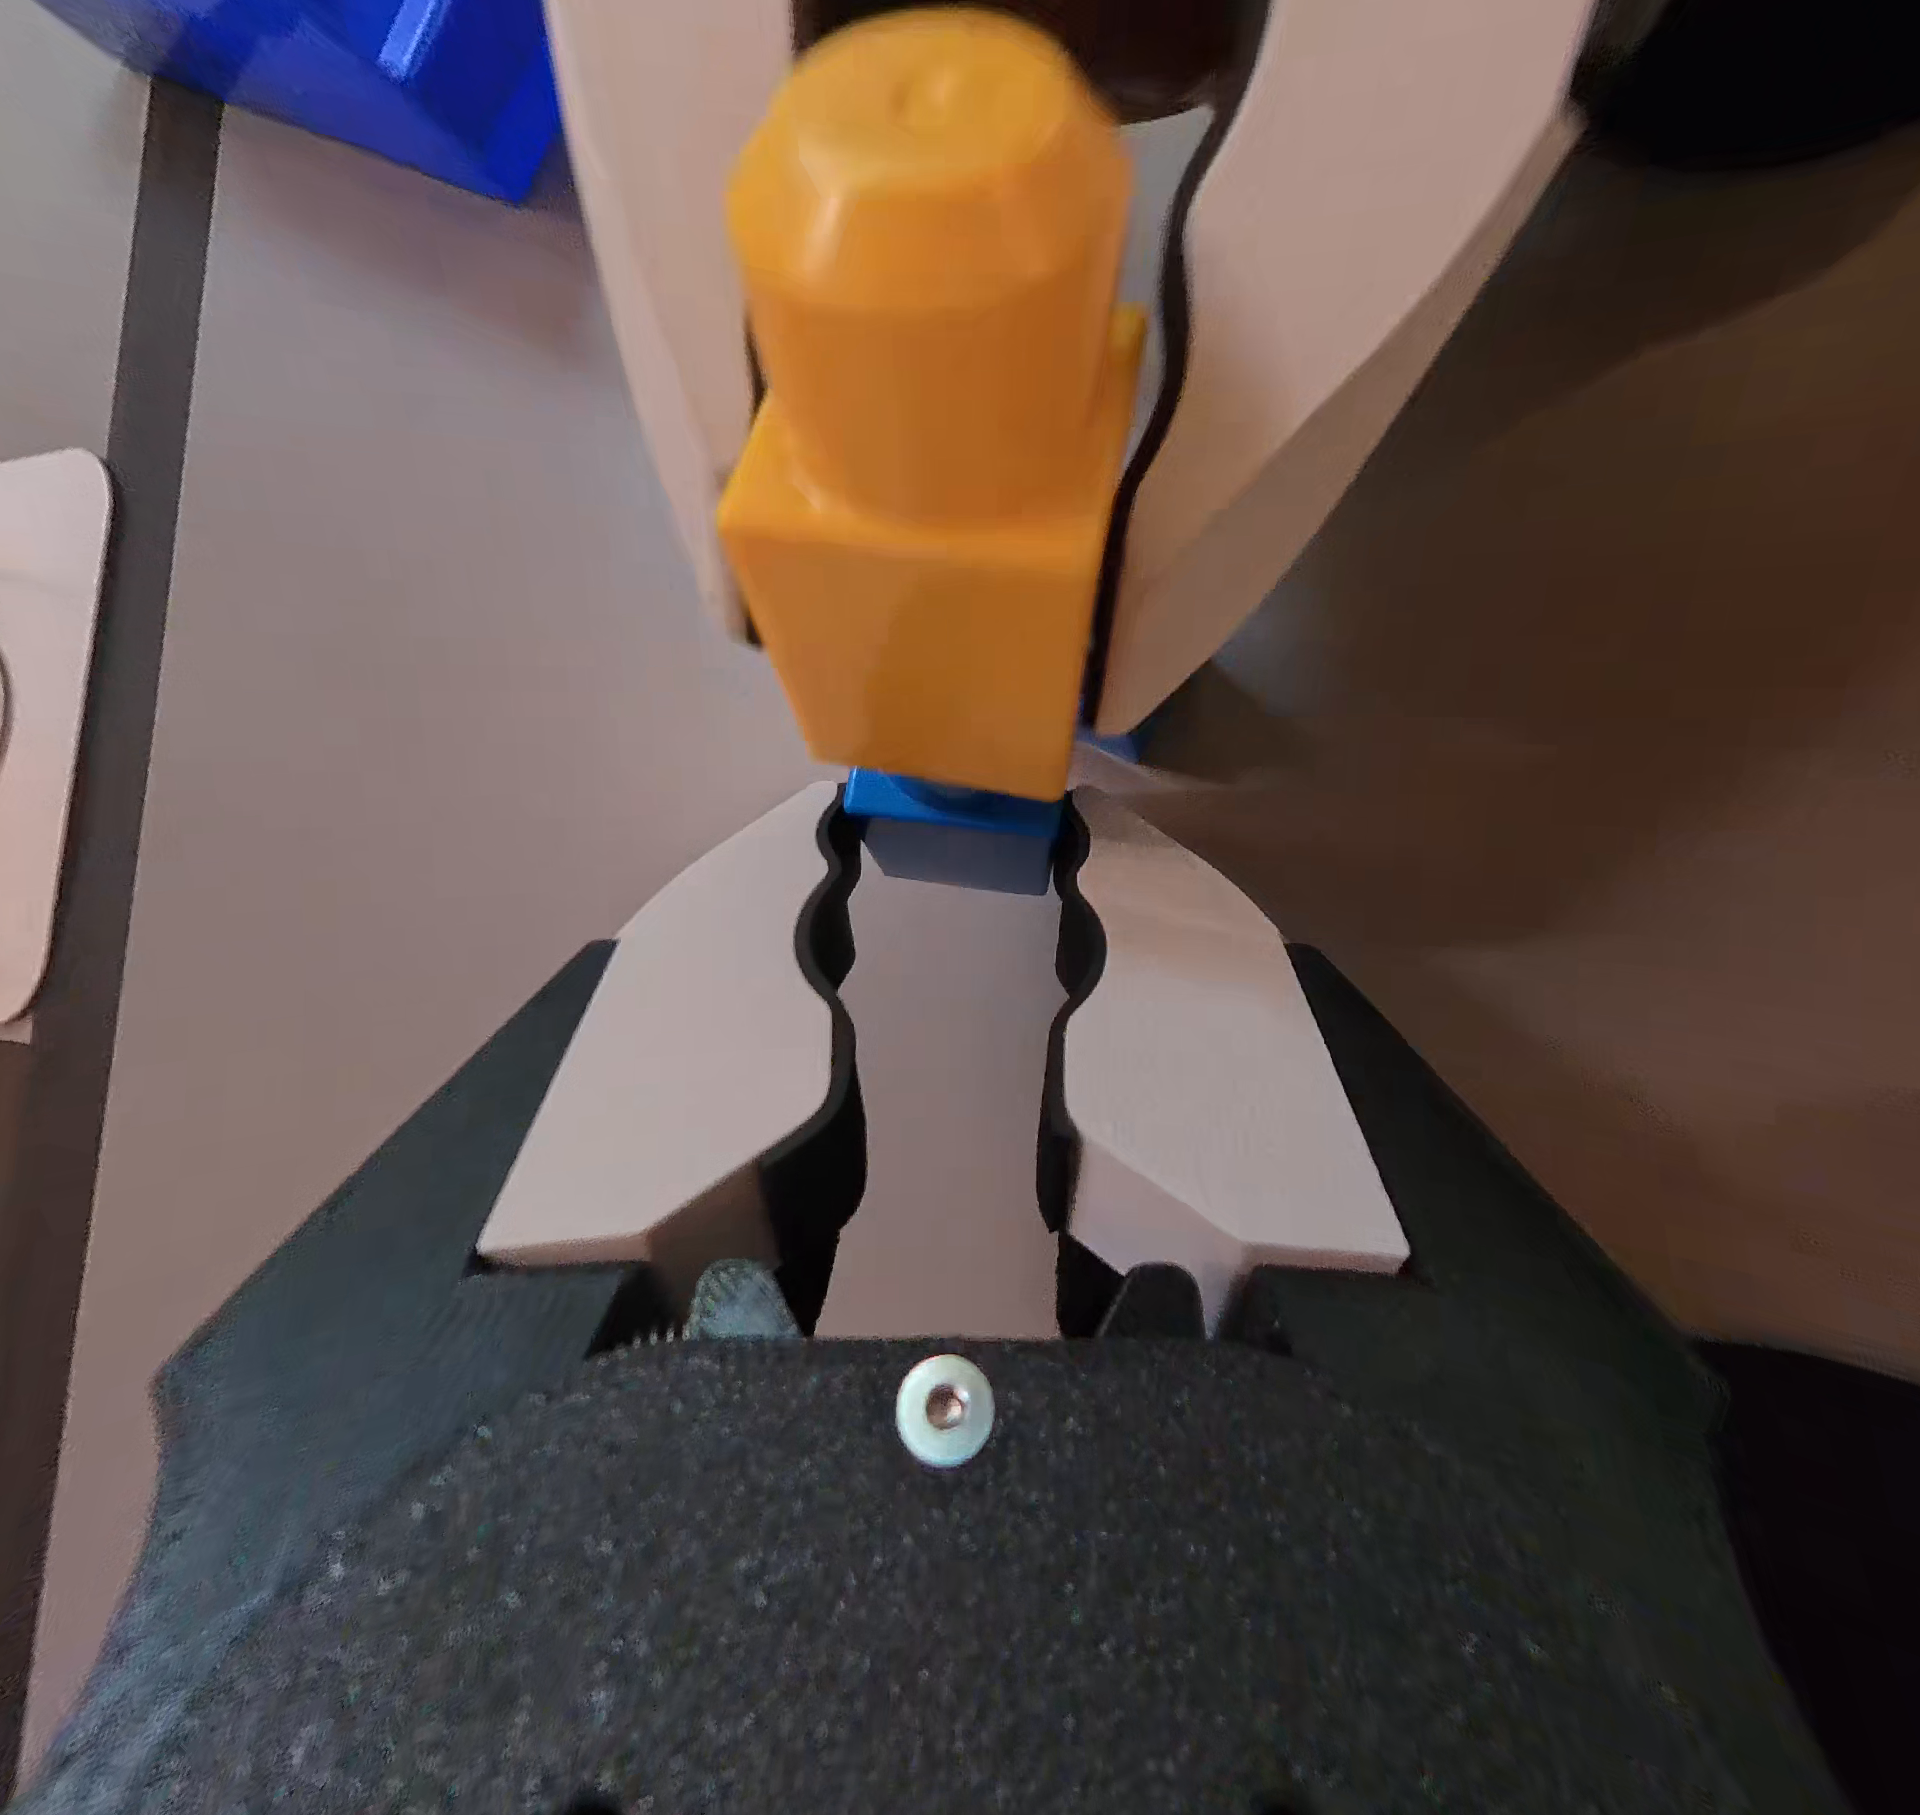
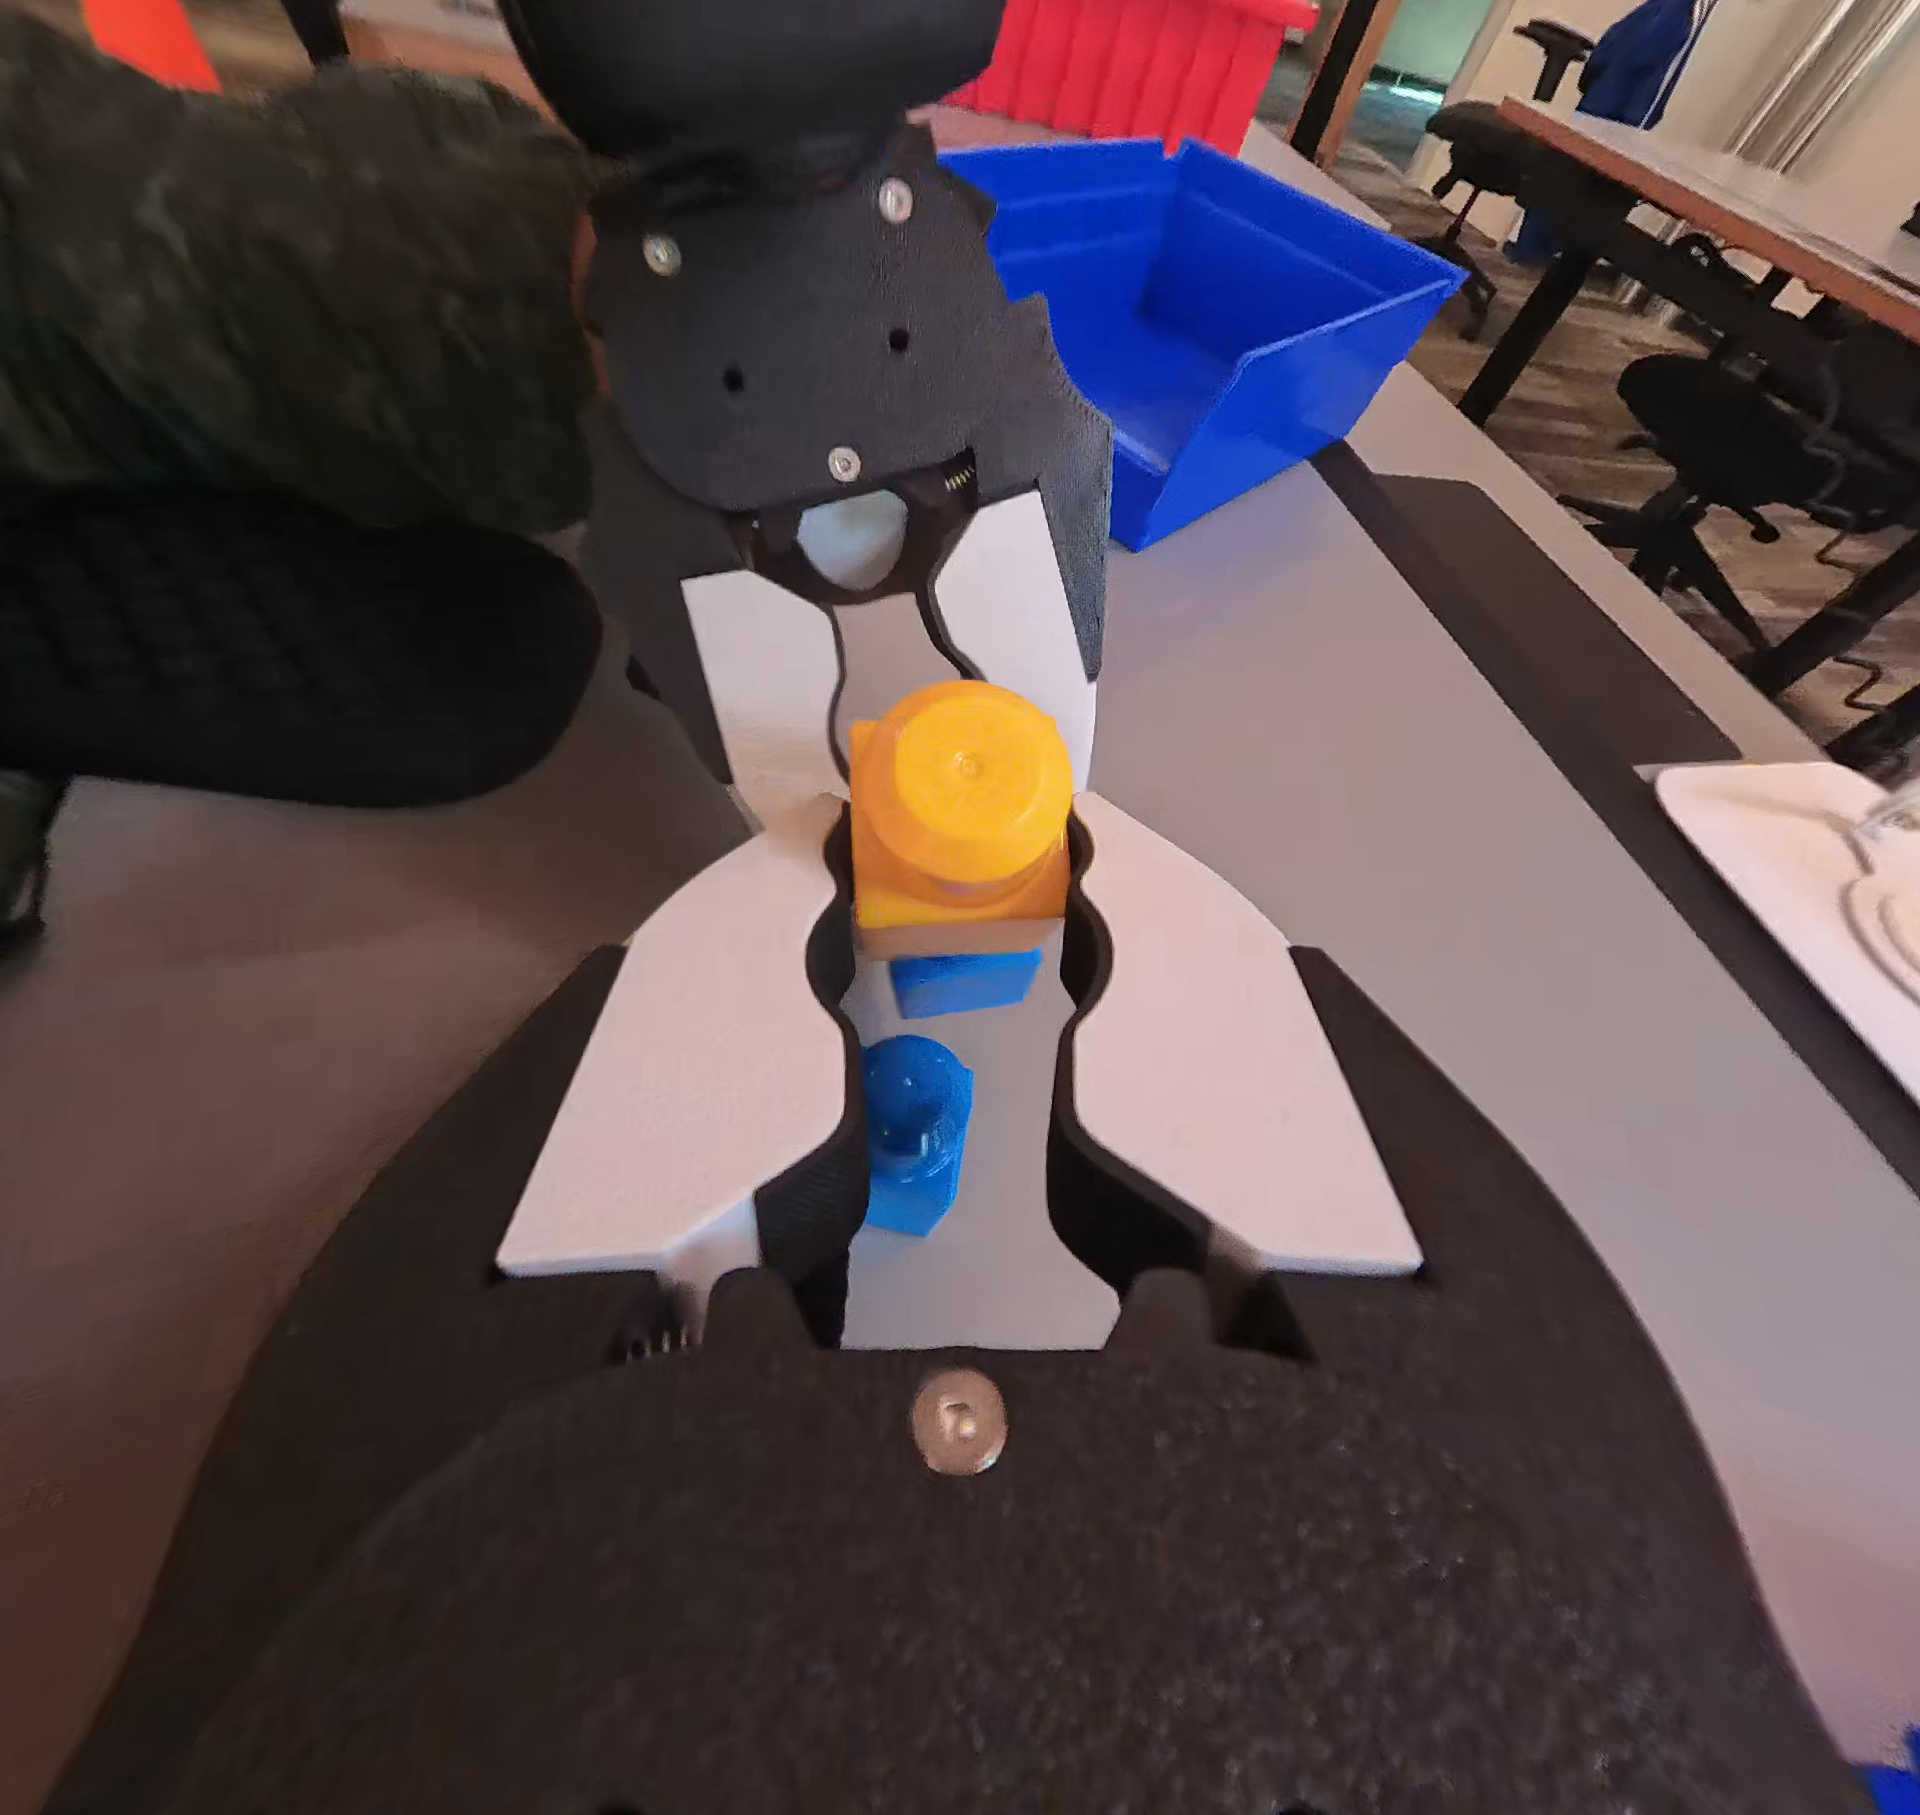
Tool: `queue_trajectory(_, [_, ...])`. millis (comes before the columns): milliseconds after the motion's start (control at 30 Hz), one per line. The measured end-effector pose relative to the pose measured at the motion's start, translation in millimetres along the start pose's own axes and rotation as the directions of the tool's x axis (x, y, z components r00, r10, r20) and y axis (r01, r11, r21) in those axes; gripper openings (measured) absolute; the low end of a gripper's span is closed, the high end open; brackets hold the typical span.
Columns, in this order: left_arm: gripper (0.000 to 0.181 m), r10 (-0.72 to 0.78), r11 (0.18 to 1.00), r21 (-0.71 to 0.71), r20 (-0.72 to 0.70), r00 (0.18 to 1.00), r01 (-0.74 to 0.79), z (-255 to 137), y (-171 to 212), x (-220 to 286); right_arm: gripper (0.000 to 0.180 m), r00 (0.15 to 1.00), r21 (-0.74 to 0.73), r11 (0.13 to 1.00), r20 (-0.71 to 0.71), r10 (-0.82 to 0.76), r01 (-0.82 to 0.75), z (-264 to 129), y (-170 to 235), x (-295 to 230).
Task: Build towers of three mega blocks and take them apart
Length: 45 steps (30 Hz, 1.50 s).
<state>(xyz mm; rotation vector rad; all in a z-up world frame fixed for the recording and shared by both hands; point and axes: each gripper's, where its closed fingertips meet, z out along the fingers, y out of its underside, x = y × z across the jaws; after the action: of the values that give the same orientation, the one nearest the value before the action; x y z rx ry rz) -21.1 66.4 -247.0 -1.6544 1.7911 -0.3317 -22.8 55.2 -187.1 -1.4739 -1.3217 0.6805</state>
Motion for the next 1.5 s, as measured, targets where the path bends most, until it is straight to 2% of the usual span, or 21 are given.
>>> queue_trajectory(100, [0.036, 0.040, 0.999, -0.001, -0.025, 0.999, -0.040, -6.6, -3.0, 7.2, 0.037, 0.999, -0.062, 0.997, 0.028, -0.044, 0.046, 5.0, 4.5, -9.8])
queue_trajectory(233, [0.035, -0.006, 0.997, 0.080, -0.061, 0.998, 0.011, -17.2, -12.9, 5.6, 0.037, 0.999, -0.070, 0.996, 0.012, -0.047, 0.048, -0.2, 0.9, -8.5])
queue_trajectory(433, [0.035, -0.047, 0.978, 0.196, -0.128, 0.991, 0.072, -33.6, -30.0, 8.3, 0.036, 0.999, 0.083, 0.996, 0.050, 0.019, -0.023, -9.6, -15.0, -10.0])
queue_trajectory(800, [0.035, -0.041, 0.979, 0.194, -0.152, 0.988, 0.070, -33.5, -29.1, 11.5, 0.037, 0.994, 0.089, 0.994, 0.091, 0.056, -0.064, -8.7, -14.3, -15.5])
queue_trajectory(900, [0.035, -0.075, 0.965, 0.239, -0.141, 0.987, 0.108, -34.8, -31.3, 3.3, 0.037, 0.994, 0.098, 0.990, 0.050, 0.093, -0.097, -7.5, -17.1, -7.4])
queue_trajectory(967, [0.036, -0.119, 0.947, 0.282, -0.130, 0.984, 0.152, -39.6, -30.7, -7.7, 0.047, 0.992, 0.092, 0.988, 0.026, 0.123, -0.125, -9.1, -17.1, -0.3])
queue_trajectory(1067, [0.035, -0.219, 0.927, 0.299, -0.060, 0.974, 0.226, -42.3, -12.8, -38.0, 0.060, 0.984, -0.017, 0.984, 0.038, 0.177, -0.176, -12.7, 2.8, 5.6])
queue_trajectory(1167, [0.035, -0.321, 0.905, 0.291, -0.012, 0.947, 0.310, -34.4, 12.8, -63.0, 0.069, 0.979, -0.234, 0.956, 0.063, 0.194, -0.175, -8.5, 42.4, -1.7])
queue_trajectory(1233, [0.035, -0.369, 0.894, 0.272, -0.002, 0.930, 0.355, -25.9, 28.8, -71.9, 0.075, 0.974, -0.392, 0.907, 0.093, 0.206, -0.155, -1.9, 72.2, -15.4])
queue_trajectory(1267, [0.035, -0.385, 0.890, 0.263, -0.004, 0.923, 0.373, -22.4, 34.7, -73.9, 0.075, 0.977, -0.455, 0.881, 0.098, 0.192, -0.127, 1.3, 85.8, -20.4])
queue_trajectory(1300, [0.035, -0.395, 0.888, 0.255, -0.006, 0.919, 0.383, -19.8, 39.2, -75.0, 0.064, 0.982, -0.509, 0.855, 0.090, 0.167, -0.099, 3.4, 98.1, -22.3])
queue_trajectory(1333, [0.035, -0.399, 0.887, 0.248, -0.011, 0.917, 0.389, -17.8, 42.1, -74.9, 0.041, 0.987, -0.550, 0.832, 0.081, 0.141, -0.073, 3.9, 107.2, -21.8])
queue_trajectory(1367, [0.035, -0.399, 0.888, 0.242, -0.019, 0.917, 0.391, -16.4, 43.5, -73.6, 0.038, 0.988, -0.548, 0.835, 0.090, 0.126, -0.057, 4.4, 107.7, -22.3])
queue_trajectory(1433, [0.035, -0.382, 0.897, 0.220, -0.053, 0.922, 0.384, -13.4, 43.5, -65.9, 0.038, 0.987, -0.465, 0.882, 0.090, 0.135, -0.078, 2.1, 88.7, -17.5])
queue_trajectory(1500, [0.036, -0.350, 0.914, 0.175, -0.110, 0.930, 0.365, -7.5, 42.8, -51.4, 0.038, 0.986, -0.286, 0.948, 0.055, 0.159, -0.138, -4.8, 52.2, -3.5])
